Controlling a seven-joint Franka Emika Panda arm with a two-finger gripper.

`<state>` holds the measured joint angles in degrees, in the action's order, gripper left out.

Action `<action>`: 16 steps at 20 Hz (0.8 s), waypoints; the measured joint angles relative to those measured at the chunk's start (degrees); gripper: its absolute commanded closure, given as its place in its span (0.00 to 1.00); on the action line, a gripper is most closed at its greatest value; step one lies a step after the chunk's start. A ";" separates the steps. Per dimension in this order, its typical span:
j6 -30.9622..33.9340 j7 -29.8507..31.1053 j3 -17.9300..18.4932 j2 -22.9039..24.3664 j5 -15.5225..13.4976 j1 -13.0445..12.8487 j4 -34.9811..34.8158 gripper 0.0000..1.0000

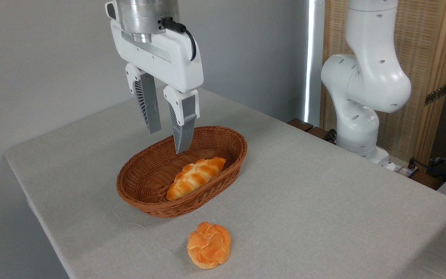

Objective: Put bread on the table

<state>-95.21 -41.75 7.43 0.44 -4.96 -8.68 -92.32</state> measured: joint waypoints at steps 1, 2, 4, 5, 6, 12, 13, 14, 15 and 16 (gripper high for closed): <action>0.01 0.00 -0.03 -0.11 0.00 0.00 0.00 0.00; 0.02 0.00 -0.08 -0.24 0.00 0.00 0.00 0.00; 0.02 -0.04 -0.42 -0.40 -0.01 -0.06 0.01 0.00; 0.02 -0.04 -0.64 -0.42 -0.02 -0.11 0.01 0.00; 0.03 -0.04 -0.97 -0.45 -0.02 -0.13 0.01 0.00; 0.04 0.00 -6.57 -0.68 -0.03 3.98 0.00 0.00; 0.04 0.00 -7.23 -0.70 -0.03 4.78 0.00 0.00; 0.05 -0.01 -7.50 -0.71 -0.03 5.21 0.00 0.00; 0.05 -0.01 -7.60 -0.71 -0.03 5.36 0.00 0.00; 0.05 -0.01 -7.65 -0.71 -0.03 5.50 0.00 0.00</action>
<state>-95.16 -41.76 -0.21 -0.26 -4.99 -3.18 -92.32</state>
